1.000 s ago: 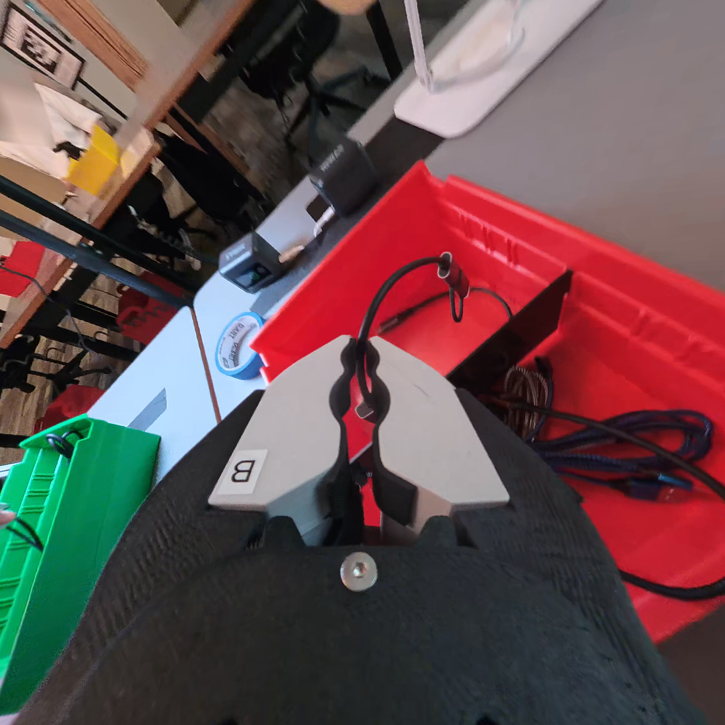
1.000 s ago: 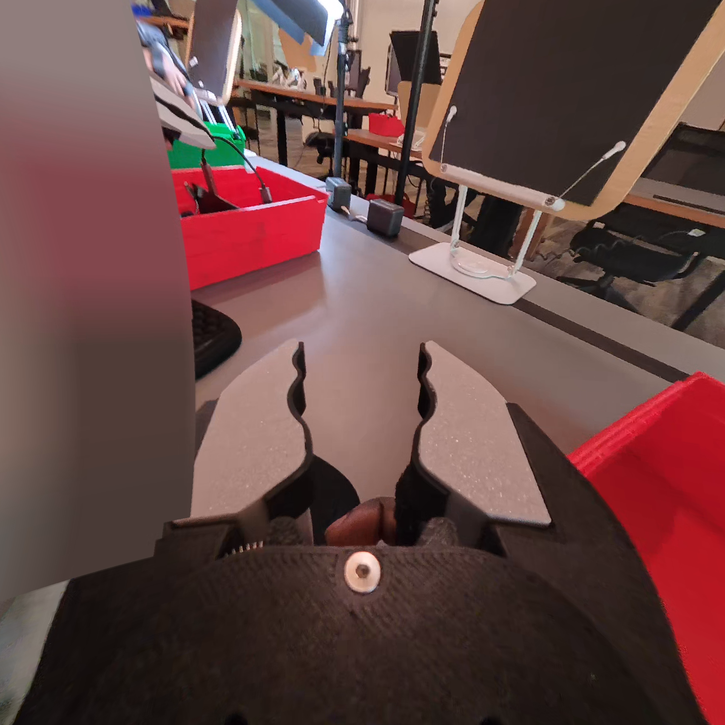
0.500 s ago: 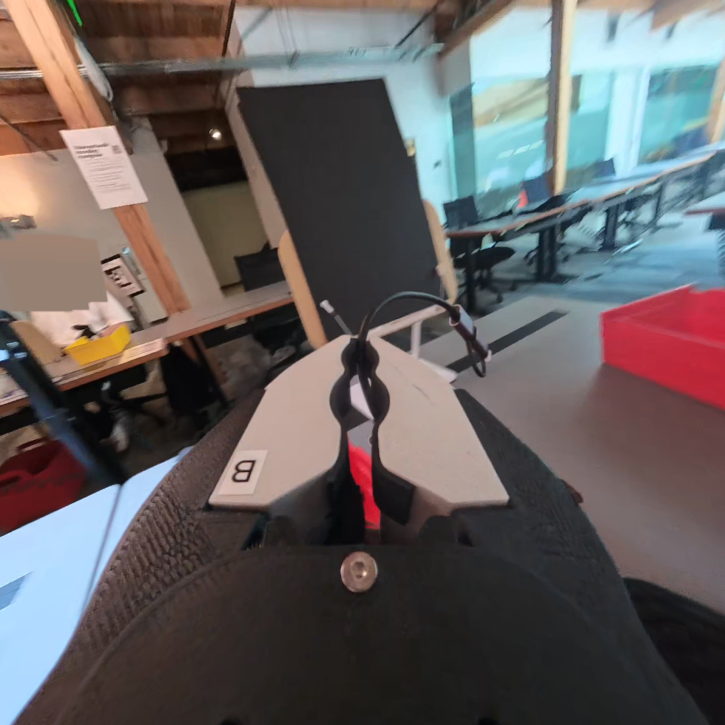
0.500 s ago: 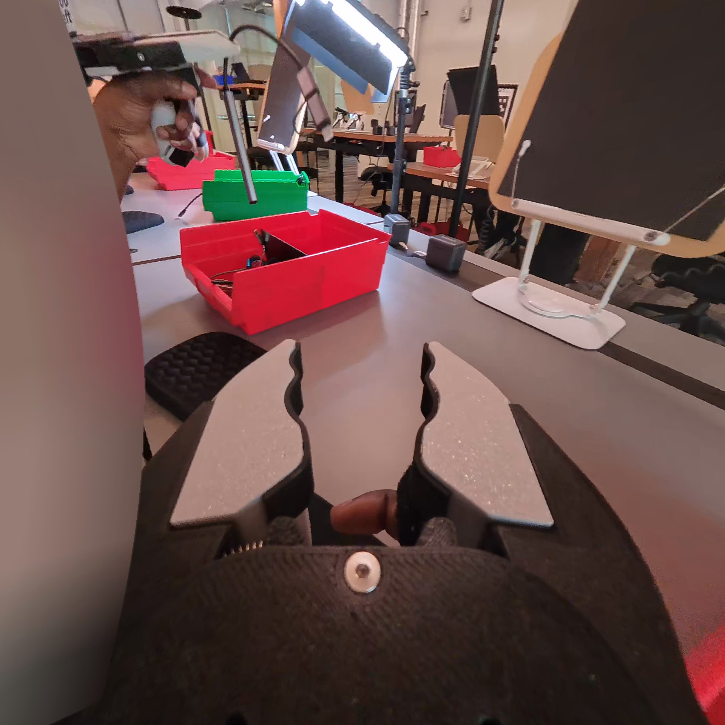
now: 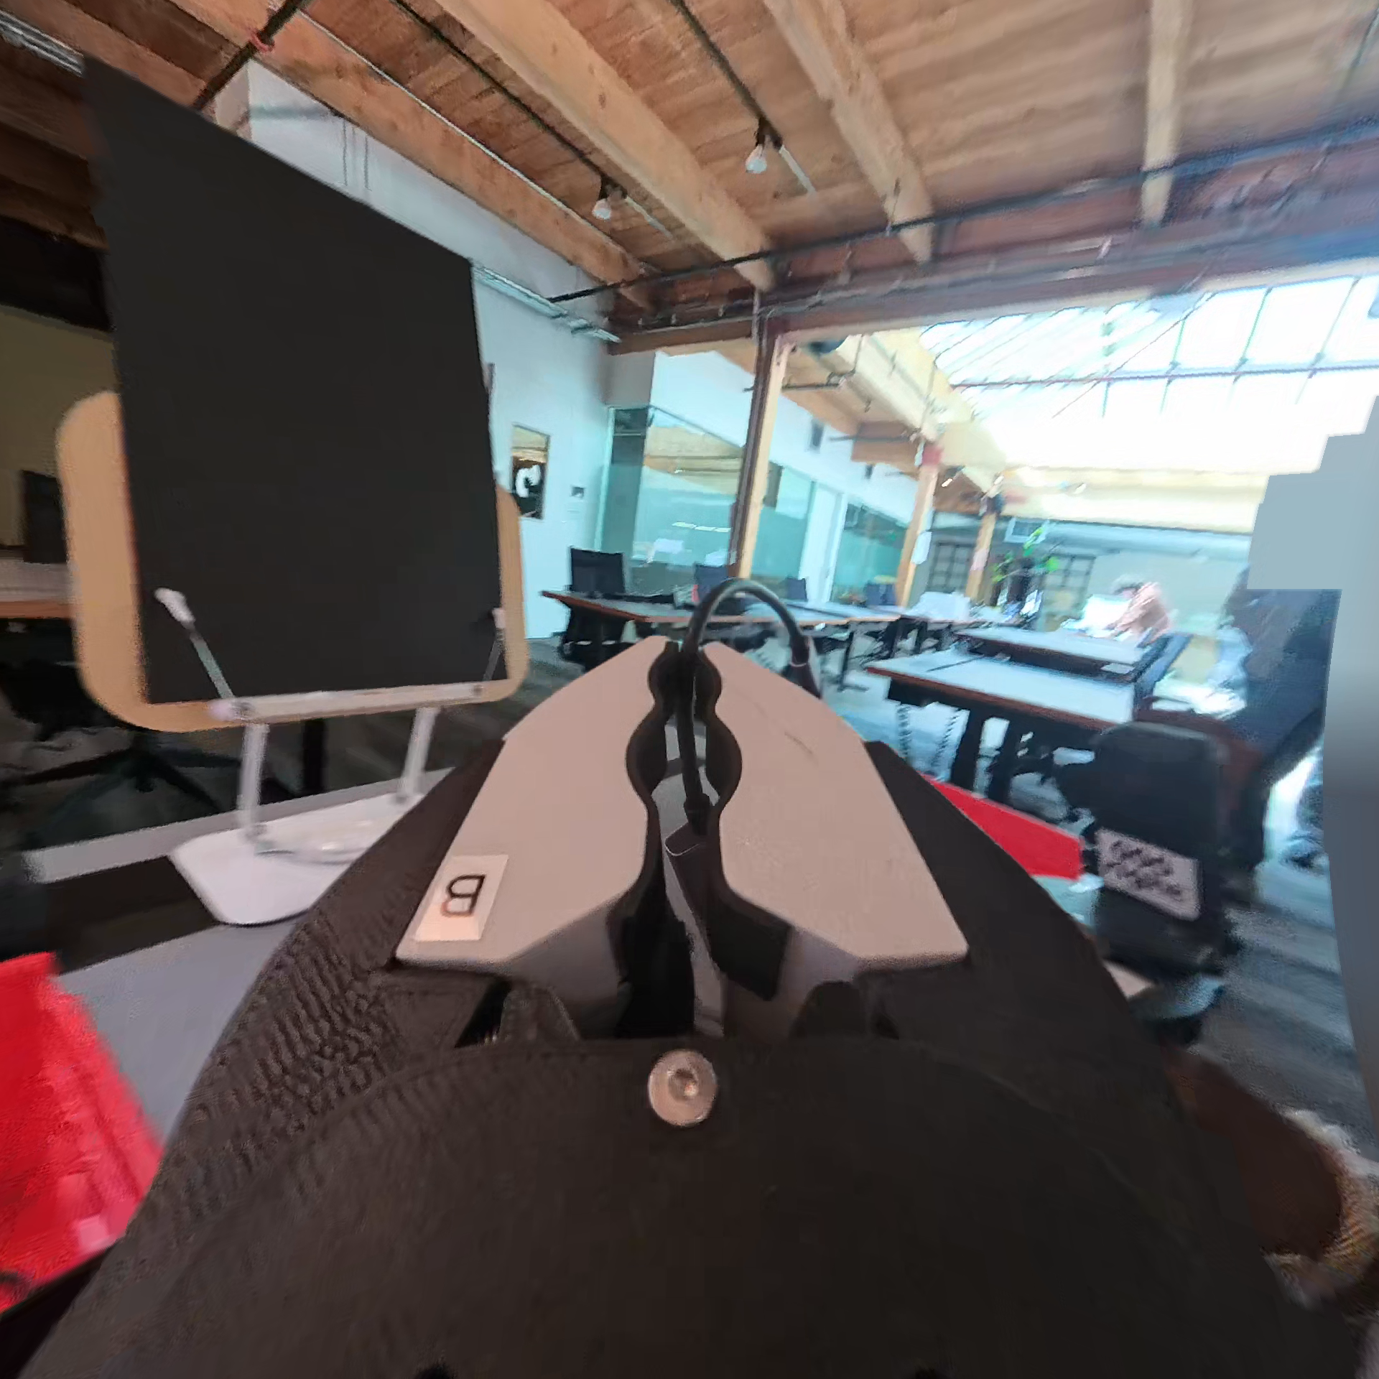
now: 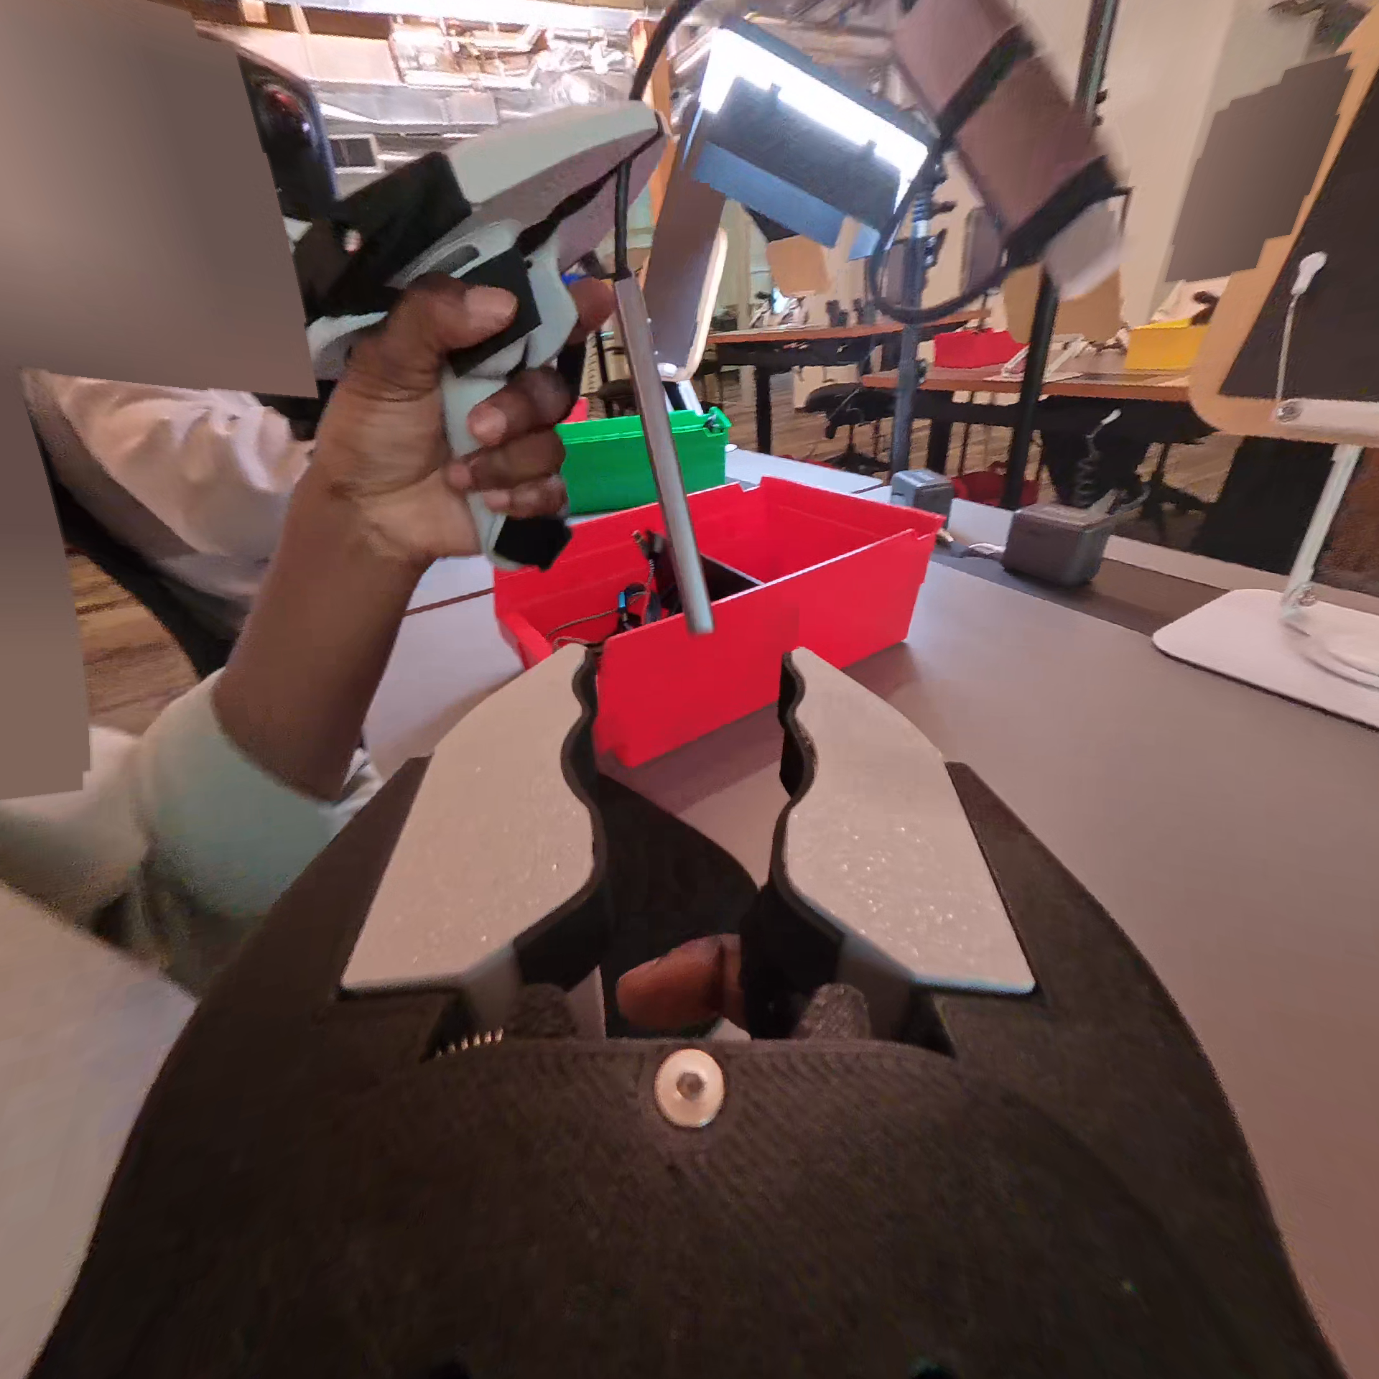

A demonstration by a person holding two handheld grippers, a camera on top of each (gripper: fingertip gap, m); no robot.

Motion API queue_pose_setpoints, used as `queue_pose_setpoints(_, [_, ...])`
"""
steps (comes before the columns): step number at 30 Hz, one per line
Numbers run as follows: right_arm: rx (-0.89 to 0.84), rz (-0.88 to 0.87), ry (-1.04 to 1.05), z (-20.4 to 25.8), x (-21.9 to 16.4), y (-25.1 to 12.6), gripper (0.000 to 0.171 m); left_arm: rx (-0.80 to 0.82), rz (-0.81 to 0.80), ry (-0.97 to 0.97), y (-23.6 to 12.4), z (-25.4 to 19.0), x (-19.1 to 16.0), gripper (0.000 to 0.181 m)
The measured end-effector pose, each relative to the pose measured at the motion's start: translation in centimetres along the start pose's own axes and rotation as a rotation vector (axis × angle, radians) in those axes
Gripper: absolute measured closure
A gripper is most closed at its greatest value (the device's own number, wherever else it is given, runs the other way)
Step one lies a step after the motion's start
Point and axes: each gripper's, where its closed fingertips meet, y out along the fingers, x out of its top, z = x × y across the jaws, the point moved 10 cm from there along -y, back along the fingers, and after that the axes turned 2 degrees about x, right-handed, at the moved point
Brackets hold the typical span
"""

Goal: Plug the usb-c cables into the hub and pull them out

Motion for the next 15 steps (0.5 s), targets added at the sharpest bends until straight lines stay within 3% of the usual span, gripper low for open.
queue_pose_setpoints(3, [-0.038,-0.022,-0.016,-0.1,-0.6,1.7,0.126,-0.077,-0.048,-0.182,0.6,-1.3,-2.0,0.176])
queue_pose_setpoints(6, [-0.045,-0.027,-0.113,0.0,-1.2,1.8,0.161,-0.136,-0.067,-0.339,0.8,-1.6,-3.5,0.176])
queue_pose_setpoints(7, [-0.052,-0.019,-0.165,0.1,-1.3,1.4,0.163,-0.124,-0.064,-0.363,0.8,-1.3,-4.0,0.176])
queue_pose_setpoints(9, [-0.163,0.008,-0.305,0.1,-1.4,0.6,0.163,-0.086,-0.01,-0.377,0.5,-0.4,-5.2,0.173])
queue_pose_setpoints(11, [-0.352,0.081,-0.511,-0.3,-1.3,-0.4,0.164,-0.028,0.078,-0.401,0.0,0.4,-6.9,0.151])
queue_pose_setpoints(13, [-0.486,0.196,-0.67,-0.8,-1.2,-1.0,0.164,0.03,0.158,-0.334,-0.6,0.4,-8.5,0.144])
queue_pose_setpoints(15, [-0.531,0.345,-0.755,-1.3,-1.3,-1.4,0.164,0.025,0.2,-0.003,-1.0,-1.0,-9.7,0.148])
